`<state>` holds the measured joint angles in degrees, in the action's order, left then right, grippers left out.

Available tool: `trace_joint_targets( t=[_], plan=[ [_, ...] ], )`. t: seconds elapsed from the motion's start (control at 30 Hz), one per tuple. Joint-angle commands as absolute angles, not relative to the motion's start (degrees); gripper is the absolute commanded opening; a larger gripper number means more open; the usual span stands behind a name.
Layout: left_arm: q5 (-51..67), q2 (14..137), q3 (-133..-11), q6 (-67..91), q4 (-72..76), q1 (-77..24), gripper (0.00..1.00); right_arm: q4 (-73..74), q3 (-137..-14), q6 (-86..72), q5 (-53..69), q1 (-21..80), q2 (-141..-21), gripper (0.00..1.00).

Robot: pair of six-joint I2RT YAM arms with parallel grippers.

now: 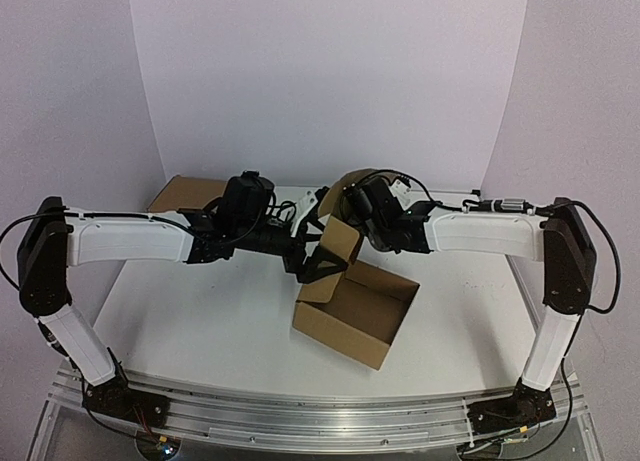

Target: Fold the paper box

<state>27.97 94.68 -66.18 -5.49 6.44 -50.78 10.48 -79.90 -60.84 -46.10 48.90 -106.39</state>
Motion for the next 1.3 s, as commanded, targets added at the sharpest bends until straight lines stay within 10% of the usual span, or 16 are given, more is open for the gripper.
trace_joint_targets(
  t=[0.0,0.27,0.4,0.6,0.9,1.27],
  plan=[
    [18.8,93.6,-64.6,-8.7,13.7,-50.4,0.80,11.2,-78.7,-66.3,-44.7,52.9,-105.9,0.00],
    [21.2,89.6,-60.2,-10.2,13.1,-47.1,0.21,10.1,-75.7,-57.4,-43.1,52.9,-102.6,0.00],
    [28.7,89.8,-59.2,-10.5,12.2,-40.0,0.02,5.9,-75.1,-39.2,-30.9,52.9,-100.7,0.32],
    [40.6,92.0,-56.9,-15.3,15.2,-30.5,0.00,11.7,-68.5,-14.6,-1.4,52.7,-87.4,0.98],
    [60.8,92.1,-60.7,-21.7,12.7,-24.9,0.00,38.3,-68.1,6.2,6.1,45.8,-60.8,0.98],
    [77.5,91.1,-71.6,-25.8,0.8,-24.8,0.00,45.3,-75.9,31.3,22.2,22.1,-68.5,0.97]
  ],
)
